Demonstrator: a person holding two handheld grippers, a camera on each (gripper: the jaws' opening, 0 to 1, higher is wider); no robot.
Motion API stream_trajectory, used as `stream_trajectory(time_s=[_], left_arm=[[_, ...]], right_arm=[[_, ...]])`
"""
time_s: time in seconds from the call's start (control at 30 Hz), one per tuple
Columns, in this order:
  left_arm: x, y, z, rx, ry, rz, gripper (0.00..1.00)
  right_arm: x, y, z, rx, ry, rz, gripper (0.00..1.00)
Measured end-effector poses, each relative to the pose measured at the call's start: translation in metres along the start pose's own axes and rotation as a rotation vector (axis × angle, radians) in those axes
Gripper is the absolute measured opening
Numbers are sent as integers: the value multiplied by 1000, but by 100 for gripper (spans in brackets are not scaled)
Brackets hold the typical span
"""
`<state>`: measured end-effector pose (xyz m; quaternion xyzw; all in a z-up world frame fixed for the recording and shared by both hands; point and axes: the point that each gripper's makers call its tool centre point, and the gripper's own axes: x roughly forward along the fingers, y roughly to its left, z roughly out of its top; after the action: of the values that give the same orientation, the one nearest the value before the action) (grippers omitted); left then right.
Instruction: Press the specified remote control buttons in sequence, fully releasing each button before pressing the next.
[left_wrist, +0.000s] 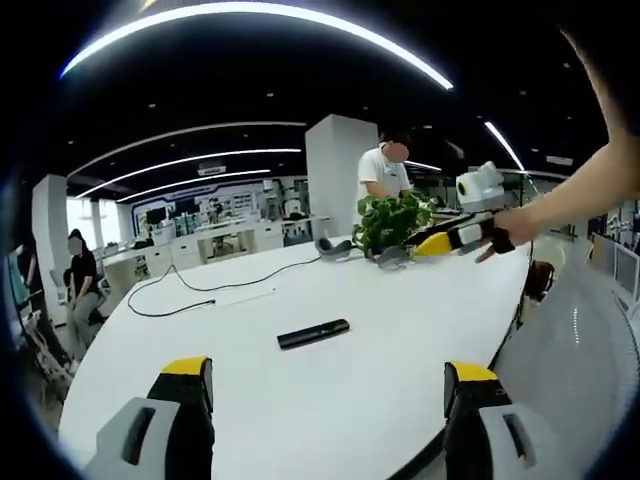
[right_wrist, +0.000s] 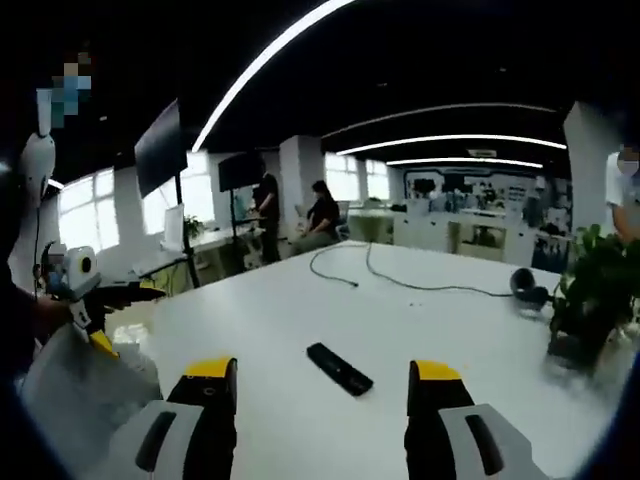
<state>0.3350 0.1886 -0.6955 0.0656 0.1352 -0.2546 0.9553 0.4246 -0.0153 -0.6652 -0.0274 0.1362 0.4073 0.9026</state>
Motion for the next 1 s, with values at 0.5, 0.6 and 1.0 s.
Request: stream_trajectory(time_s=[0.5,0.6,1.0], left_arm=[[-1,10,-4,-90,8,14,100],[-2,13,-6,-98,14,18,100],[-2,10,-9,-75,38,12,100]], right_arm=[[-68,34,4,-11,-135,-137,98],[-70,41,2,29,-144,-118,99],[-81,10,-13,115,-130,-245,83]])
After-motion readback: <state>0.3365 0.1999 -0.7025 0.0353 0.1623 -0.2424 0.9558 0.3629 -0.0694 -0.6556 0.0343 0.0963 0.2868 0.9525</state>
